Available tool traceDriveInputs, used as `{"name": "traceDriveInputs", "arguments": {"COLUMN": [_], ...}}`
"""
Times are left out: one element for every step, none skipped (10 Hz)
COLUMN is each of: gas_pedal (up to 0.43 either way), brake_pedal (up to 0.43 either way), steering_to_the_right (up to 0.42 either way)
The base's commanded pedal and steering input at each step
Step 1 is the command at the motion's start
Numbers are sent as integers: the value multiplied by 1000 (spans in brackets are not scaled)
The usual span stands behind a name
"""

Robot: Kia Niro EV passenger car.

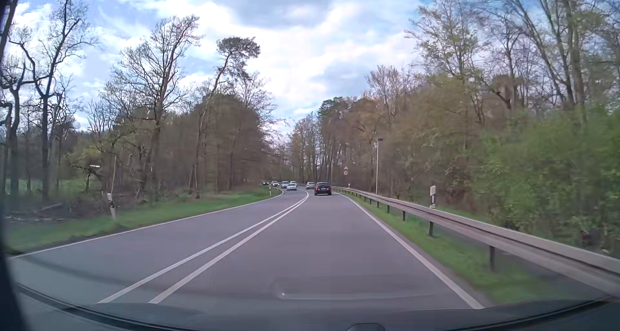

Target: Follow the waypoints while adhering to traffic rules and regulations

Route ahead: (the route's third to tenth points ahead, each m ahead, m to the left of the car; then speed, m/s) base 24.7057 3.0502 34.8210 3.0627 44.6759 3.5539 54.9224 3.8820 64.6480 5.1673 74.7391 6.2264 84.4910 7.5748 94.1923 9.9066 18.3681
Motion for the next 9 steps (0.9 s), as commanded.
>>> {"name": "traceDriveInputs", "arguments": {"gas_pedal": [8, 8, 8, 8, 8, 8, 8, 8, 8], "brake_pedal": [0, 0, 0, 0, 0, 0, 0, 0, 0], "steering_to_the_right": [-2, -2, -2, -3, -3, -3, -4, -5, -5]}}
